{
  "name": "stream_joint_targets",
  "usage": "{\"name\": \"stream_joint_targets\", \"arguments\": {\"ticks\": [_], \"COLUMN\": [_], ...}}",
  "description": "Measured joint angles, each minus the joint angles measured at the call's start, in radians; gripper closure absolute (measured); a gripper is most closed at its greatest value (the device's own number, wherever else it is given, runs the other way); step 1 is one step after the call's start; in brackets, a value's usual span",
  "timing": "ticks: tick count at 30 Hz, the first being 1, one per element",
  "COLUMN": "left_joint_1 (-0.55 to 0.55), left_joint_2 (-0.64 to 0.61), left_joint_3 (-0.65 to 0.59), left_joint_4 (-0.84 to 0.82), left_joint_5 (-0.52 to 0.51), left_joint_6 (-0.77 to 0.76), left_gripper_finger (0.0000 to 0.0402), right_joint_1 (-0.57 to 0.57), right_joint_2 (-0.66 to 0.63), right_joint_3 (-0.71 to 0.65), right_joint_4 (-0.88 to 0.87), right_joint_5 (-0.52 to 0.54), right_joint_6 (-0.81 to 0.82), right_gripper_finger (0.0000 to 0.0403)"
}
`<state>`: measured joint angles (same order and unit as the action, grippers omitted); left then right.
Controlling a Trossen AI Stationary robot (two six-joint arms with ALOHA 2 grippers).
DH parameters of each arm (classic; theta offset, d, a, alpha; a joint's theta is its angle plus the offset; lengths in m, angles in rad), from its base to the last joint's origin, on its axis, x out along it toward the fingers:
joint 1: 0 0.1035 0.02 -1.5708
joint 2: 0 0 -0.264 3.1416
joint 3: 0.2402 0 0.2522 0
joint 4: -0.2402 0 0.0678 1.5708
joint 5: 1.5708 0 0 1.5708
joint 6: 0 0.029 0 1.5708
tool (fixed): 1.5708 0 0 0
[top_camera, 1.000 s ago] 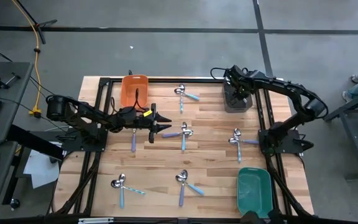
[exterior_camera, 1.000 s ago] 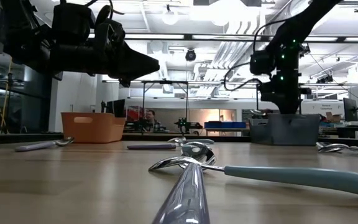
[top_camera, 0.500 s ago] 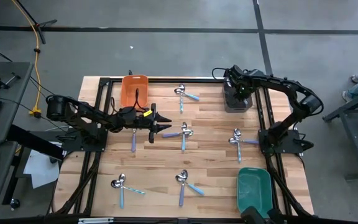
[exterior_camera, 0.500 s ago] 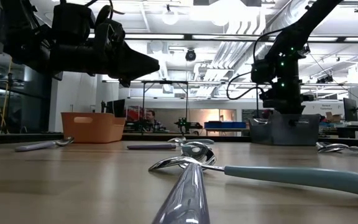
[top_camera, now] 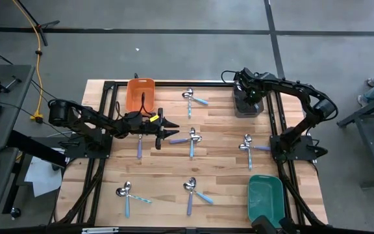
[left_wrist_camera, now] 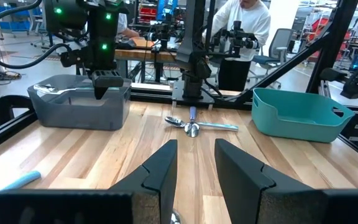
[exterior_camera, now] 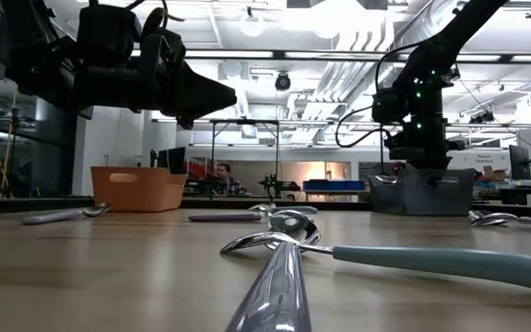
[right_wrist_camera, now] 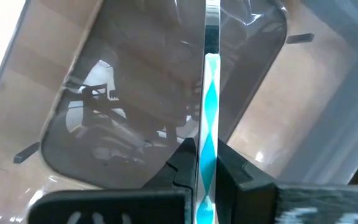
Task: Sort silverware by color (type)
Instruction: Put the white patterned spoon into the black bin
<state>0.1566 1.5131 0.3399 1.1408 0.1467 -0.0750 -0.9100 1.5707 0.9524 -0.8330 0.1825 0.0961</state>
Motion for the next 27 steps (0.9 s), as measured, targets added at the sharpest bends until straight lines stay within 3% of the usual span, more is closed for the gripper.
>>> {"name": "stream_joint_targets", "arguments": {"ticks": [12, 19, 27], "left_joint_1": [0.000, 0.000, 0.000], "left_joint_2": [0.000, 0.000, 0.000], "left_joint_3": [0.000, 0.000, 0.000], "left_joint_4": [0.000, 0.000, 0.000], "left_joint_5": [0.000, 0.000, 0.000], "left_joint_6": [0.000, 0.000, 0.000], "left_gripper_finger": [0.0302, 0.0303, 0.0305], "right_joint_1": [0.001, -0.010, -0.026], "right_joint_2": [0.000, -0.003, -0.002], "right_joint_3": [-0.021, -0.114, -0.122], "right_joint_4": [0.006, 0.102, 0.134], "right_joint_5": [-0.008, -0.055, -0.059], "right_joint_6": [0.010, -0.010, -0.018], "right_gripper_finger": [0.0394, 0.0394, 0.0394]}}
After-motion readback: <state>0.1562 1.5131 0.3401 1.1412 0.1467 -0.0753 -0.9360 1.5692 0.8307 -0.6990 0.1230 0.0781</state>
